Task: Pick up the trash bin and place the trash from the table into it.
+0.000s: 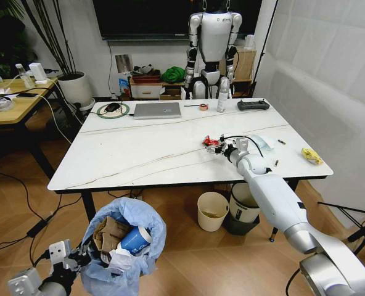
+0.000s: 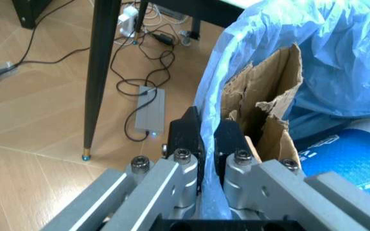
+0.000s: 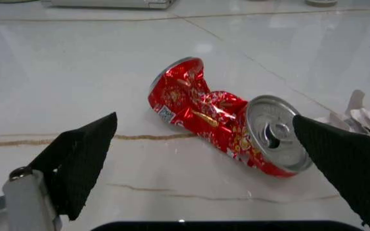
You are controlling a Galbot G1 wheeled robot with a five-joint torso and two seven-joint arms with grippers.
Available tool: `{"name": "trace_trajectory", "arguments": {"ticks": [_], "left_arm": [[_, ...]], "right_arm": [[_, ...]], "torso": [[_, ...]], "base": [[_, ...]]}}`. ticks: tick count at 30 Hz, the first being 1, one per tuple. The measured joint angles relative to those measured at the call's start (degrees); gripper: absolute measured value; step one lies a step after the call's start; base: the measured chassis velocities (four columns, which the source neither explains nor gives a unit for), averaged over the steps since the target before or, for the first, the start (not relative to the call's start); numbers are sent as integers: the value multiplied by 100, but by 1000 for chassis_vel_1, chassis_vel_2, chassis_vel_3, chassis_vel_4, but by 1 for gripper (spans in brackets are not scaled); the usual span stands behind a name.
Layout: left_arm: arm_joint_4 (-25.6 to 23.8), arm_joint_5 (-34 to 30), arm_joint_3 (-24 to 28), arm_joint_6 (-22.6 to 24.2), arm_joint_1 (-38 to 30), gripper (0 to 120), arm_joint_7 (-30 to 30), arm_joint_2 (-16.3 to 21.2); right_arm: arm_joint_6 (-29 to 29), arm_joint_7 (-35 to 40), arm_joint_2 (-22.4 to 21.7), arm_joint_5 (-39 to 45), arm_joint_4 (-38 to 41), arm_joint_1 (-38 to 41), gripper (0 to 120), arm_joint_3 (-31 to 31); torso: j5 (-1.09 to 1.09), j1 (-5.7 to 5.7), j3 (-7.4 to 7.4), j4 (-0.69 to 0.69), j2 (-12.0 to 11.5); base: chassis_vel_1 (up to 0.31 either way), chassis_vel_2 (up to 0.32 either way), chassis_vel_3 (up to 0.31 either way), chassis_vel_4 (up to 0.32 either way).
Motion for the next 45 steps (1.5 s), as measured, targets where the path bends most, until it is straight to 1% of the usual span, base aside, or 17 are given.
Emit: {"name": "trace_trajectory", "arguments": {"ticks": [4, 9, 16, 26, 36, 43, 45], "left_arm": [[-6, -7, -1, 0, -14, 0, -2, 6], [-6, -8, 2, 0, -9, 0, -3, 9], [2, -23, -9, -4, 3, 0, -2, 40], [51, -93, -14, -5, -63, 0, -11, 157], [64, -127, -58, -2, -49, 0, -15, 200], [77, -147, -35, 12, -108, 0, -28, 211], [82, -147, -29, 12, -109, 0, -28, 205]], "right_arm": [[-41, -2, -35, 25, 170, -108, 100, -48], [-94, -12, -22, 54, 262, -156, 100, -113], [-77, -40, 45, 45, 86, -40, 100, -140], [-82, -13, 40, 44, 152, -37, 100, -86], [-39, -47, 62, 17, -140, 77, 100, -99], [-114, -47, -23, 21, 387, -196, 100, -295], [-122, -47, -23, 22, 424, -216, 100, -324]], "torso": [[0, 0, 0, -1, 0], [0, 0, 0, 1, 1], [0, 0, 0, 2, 1], [0, 0, 0, 1, 1], [0, 0, 0, 1, 1], [0, 0, 0, 0, 1], [0, 0, 0, 1, 1]], "base": [[0, 0, 0, 0], [0, 0, 0, 0], [0, 0, 0, 0], [0, 0, 0, 0], [0, 0, 0, 0], [0, 0, 0, 0], [0, 0, 0, 0]]}}
